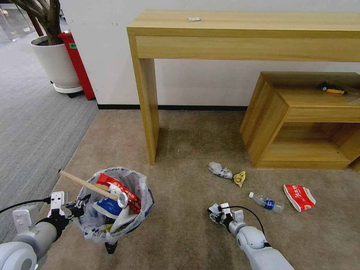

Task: Pick up the trash bin and place the garbage on the floor into it.

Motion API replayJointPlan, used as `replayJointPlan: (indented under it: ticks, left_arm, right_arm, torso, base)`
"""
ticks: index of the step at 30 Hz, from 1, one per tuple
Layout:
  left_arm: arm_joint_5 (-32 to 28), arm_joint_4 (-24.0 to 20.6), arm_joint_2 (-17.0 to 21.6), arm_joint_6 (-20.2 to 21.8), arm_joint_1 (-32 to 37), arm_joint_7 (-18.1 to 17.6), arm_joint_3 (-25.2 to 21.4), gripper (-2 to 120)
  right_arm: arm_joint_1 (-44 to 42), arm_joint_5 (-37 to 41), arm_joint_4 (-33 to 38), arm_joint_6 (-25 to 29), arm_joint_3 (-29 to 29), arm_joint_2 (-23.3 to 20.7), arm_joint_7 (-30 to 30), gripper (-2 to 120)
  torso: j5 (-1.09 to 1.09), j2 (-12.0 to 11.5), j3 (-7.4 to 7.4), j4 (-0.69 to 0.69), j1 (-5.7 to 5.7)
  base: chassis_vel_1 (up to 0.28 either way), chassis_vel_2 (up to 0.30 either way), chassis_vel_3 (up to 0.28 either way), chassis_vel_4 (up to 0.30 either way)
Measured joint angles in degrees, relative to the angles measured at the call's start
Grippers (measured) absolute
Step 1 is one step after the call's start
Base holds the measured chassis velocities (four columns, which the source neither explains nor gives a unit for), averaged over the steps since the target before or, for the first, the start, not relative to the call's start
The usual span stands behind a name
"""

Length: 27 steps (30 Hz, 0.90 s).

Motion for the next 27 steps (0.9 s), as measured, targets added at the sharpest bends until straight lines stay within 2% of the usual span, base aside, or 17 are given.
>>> replayJointPlan:
  ticks: [2, 6, 9, 10, 11, 17, 19, 21, 24, 25, 27]
  left_arm:
    - [0.0, 0.0, 0.1, 0.0, 0.1, 0.0, 0.1, 0]
    - [-0.3, -0.3, 0.4, 0.0, 0.2, -0.2, 0.1, 0]
    - [-1.1, -0.4, 1.1, 0.0, 0.1, -0.7, 0.3, 0]
    - [-1.1, -0.4, 1.1, 0.0, 0.1, -0.7, 0.3, 0]
    - [-1.3, -0.4, 1.3, 0.0, -0.1, -0.9, 0.4, 0]
    - [-1.8, -0.4, 2.1, 0.0, -0.7, -1.6, 1.1, 0]
    - [-2.1, -0.3, 2.6, 0.0, -1.3, -2.1, 1.8, 0]
    - [-2.2, -0.3, 2.7, 0.0, -1.5, -2.2, 2.0, 0]
    - [-2.5, 0.5, 3.8, 0.0, -2.6, -2.9, 3.5, 0]
    - [-2.5, 0.5, 3.8, 0.0, -2.6, -2.9, 3.5, 0]
    - [-2.5, 1.3, 4.6, 0.0, -3.5, -3.4, 4.6, 0]
  right_arm:
    - [-0.1, 0.4, -0.3, 0.8, -0.1, 0.0, 0.4, 30]
    - [-0.4, 1.4, 0.0, 1.4, -0.2, 0.0, 1.1, 21]
    - [-1.2, 2.0, 2.7, 2.0, 0.6, -0.5, 1.4, 6]
    - [-1.2, 2.0, 2.7, 2.0, 0.6, -0.5, 1.4, 6]
    - [-1.7, 2.0, 4.5, 2.0, 1.2, -0.7, 1.4, 1]
    - [-3.3, 1.9, 11.9, 0.8, 4.4, -1.1, 0.0, 0]
    - [-3.6, 2.6, 17.6, 0.0, 5.5, -2.6, -1.0, 0]
    - [-3.6, 2.8, 19.2, -0.2, 5.7, -3.1, -1.3, 0]
    - [-1.9, 6.8, 31.6, -3.3, 4.4, -8.4, -3.3, 0]
    - [-1.9, 6.8, 31.6, -3.3, 4.4, -8.4, -3.3, 0]
    - [0.8, 9.7, 38.2, -5.4, 0.9, -12.0, -4.5, 0]
  torso:
    - [0.00, 0.0, 0.00, 0.00, 0.00]
    - [0.02, 0.0, 0.00, 0.01, 0.00]
    - [0.02, 0.0, 0.00, 0.02, 0.00]
    - [0.02, 0.0, 0.00, 0.02, 0.00]
    - [0.02, 0.0, 0.01, 0.01, 0.00]
    - [0.02, 0.0, 0.01, 0.00, 0.00]
    - [0.01, 0.0, 0.01, 0.01, 0.00]
    - [0.02, 0.0, 0.01, 0.01, 0.00]
    - [-0.01, 0.0, 0.00, 0.01, 0.00]
    - [-0.01, 0.0, 0.00, 0.01, 0.00]
    - [0.00, 0.0, 0.01, 0.01, 0.00]
  base:
    - [0.000, 0.000, 0.000, 0.000]
    - [0.000, 0.000, 0.000, 0.000]
    - [0.000, 0.000, 0.000, 0.000]
    - [0.000, 0.000, 0.000, 0.000]
    - [0.000, 0.000, 0.000, 0.000]
    - [0.000, 0.000, 0.000, 0.000]
    - [0.000, 0.000, 0.000, 0.000]
    - [0.000, 0.000, 0.000, 0.000]
    - [0.000, 0.000, 0.000, 0.000]
    - [0.000, 0.000, 0.000, 0.000]
    - [0.000, 0.000, 0.000, 0.000]
